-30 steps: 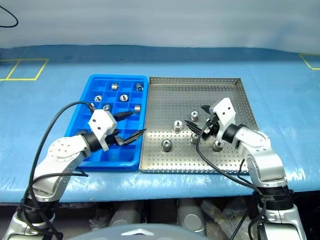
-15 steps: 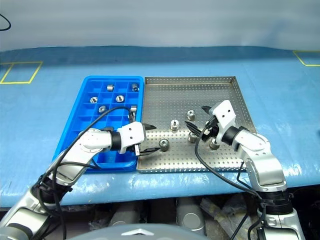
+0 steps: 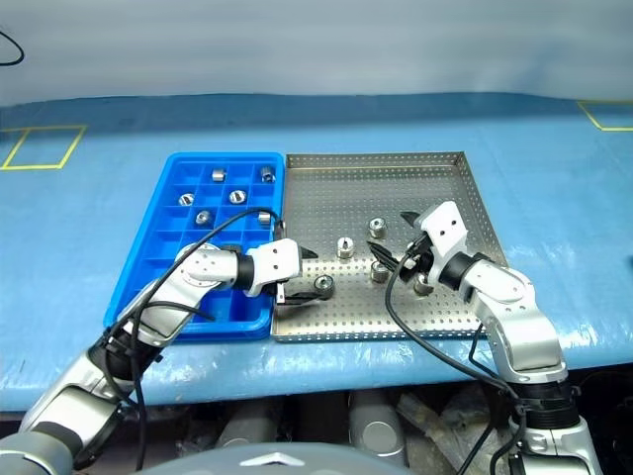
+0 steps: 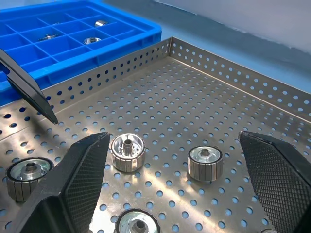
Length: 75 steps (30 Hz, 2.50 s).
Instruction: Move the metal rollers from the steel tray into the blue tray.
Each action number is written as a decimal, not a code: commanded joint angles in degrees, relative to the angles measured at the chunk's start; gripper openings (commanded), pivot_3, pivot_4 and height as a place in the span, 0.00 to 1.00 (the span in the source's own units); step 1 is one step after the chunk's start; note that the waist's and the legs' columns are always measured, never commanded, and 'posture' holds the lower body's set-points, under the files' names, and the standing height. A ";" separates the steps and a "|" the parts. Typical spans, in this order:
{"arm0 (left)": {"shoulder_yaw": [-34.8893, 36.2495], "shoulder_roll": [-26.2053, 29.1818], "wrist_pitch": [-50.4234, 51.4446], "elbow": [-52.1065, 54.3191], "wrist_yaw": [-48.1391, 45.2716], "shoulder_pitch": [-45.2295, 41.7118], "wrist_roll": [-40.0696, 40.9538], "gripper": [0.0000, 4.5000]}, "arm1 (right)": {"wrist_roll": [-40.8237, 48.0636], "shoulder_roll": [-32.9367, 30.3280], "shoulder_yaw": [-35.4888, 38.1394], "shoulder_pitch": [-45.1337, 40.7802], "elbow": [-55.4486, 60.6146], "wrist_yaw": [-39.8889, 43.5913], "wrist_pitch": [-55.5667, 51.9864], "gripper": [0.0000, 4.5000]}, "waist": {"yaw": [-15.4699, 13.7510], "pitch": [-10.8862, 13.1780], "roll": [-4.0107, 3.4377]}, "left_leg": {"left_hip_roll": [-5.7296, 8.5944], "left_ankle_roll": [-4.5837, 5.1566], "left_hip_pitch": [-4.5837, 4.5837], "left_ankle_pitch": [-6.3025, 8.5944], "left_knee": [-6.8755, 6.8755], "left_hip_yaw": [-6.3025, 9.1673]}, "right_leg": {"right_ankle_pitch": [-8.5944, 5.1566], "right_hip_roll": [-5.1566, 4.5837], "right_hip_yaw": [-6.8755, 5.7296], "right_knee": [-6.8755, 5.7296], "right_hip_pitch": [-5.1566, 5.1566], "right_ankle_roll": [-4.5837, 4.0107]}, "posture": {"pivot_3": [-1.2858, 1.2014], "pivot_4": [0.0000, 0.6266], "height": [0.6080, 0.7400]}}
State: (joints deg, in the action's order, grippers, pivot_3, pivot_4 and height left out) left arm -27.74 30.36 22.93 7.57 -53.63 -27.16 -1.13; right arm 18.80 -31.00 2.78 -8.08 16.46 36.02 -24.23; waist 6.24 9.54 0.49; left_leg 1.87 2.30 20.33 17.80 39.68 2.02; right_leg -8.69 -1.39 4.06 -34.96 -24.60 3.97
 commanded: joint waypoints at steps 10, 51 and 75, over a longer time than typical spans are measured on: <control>-5.32 1.35 -4.04 -7.06 -6.62 -6.65 -7.26 0.86 | 0.20 1.15 1.20 -0.33 1.66 -0.84 1.91 1.00 | 0.86 0.00 0.00 | 0.01 0.10 -0.68 -0.03 0.05 -0.17 | -0.11 0.01 0.18 0.04 0.73 -0.05 | 0.44 0.24 1.00; -5.09 -1.95 -8.39 -12.22 -11.24 -8.49 -11.25 0.44 | -0.06 2.42 0.88 -0.15 1.99 -2.26 2.84 1.00 | 3.88 0.00 0.01 | -0.02 0.19 -0.06 0.03 -0.02 -0.22 | 0.06 0.02 0.31 0.02 -0.04 0.21 | 0.43 0.24 1.00; -3.86 -3.23 -5.93 -11.48 -8.95 -8.86 -10.36 0.71 | -0.59 2.65 0.54 -1.60 1.09 -2.57 2.90 1.00 | 3.69 0.01 0.02 | -0.02 0.19 -0.05 0.03 -0.03 -0.22 | 0.06 0.02 0.30 0.02 -0.06 0.21 | 0.44 0.24 1.00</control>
State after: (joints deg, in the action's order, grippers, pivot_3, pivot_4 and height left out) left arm -33.02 27.63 16.42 -4.98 -63.31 -35.43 -11.21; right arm 18.25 -28.53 2.74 -8.53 16.39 33.61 -22.68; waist 9.93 9.54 0.50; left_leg 1.85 2.49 20.29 17.83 39.65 1.81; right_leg -8.63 -1.38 4.35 -34.94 -24.66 4.18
